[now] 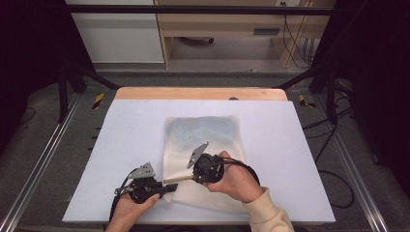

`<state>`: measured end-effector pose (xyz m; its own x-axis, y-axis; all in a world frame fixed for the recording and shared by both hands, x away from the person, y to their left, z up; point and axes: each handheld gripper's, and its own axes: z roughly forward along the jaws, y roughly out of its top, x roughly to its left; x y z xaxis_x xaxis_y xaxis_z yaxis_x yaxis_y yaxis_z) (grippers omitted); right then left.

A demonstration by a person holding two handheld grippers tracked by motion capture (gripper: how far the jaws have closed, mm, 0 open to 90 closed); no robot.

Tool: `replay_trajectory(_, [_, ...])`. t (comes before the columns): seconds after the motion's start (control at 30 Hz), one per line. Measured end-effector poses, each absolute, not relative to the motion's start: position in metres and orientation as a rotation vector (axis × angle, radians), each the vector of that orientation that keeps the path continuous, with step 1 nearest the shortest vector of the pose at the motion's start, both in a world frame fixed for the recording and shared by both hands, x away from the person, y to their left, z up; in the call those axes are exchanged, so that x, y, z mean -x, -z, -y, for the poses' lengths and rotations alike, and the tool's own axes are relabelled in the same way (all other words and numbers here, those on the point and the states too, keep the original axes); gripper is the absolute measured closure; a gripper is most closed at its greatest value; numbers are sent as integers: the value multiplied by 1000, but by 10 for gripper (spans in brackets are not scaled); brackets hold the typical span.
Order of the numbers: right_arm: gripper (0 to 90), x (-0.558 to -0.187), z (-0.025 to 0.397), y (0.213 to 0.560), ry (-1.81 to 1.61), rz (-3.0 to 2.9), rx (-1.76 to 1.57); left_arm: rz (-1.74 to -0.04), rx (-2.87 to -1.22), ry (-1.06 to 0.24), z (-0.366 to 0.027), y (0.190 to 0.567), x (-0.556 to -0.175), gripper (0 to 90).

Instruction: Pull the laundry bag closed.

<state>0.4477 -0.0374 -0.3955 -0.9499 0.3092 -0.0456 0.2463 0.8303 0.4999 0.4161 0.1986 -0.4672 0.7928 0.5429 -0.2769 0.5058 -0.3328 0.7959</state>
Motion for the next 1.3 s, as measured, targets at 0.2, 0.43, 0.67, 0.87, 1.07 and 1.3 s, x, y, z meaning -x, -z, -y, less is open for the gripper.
replay_trajectory(0.2, [819, -448, 44, 394, -768, -2881, -458, -784, -1990, -44, -199, 467, -416, 850])
replay_trajectory(0.43, [819, -446, 53, 393, -776, -2869, -482, -784, -1994, -41, -198, 468, -416, 850])
replay_trajectory(0.67, [819, -442, 61, 392, -782, -2857, -499, -782, -2000, -43, -198, 469, -416, 850])
replay_trajectory(0.87, [819, -439, 73, 394, -783, -2846, -534, -785, -2006, -46, -197, 469, -416, 850])
replay_trajectory(1.07, [819, -437, 83, 397, -790, -2833, -570, -786, -2009, -48, -197, 469, -416, 850])
replay_trajectory(1.3, [819, -436, 93, 396, -786, -2809, -615, -785, -2011, -59, -198, 468, -415, 850])
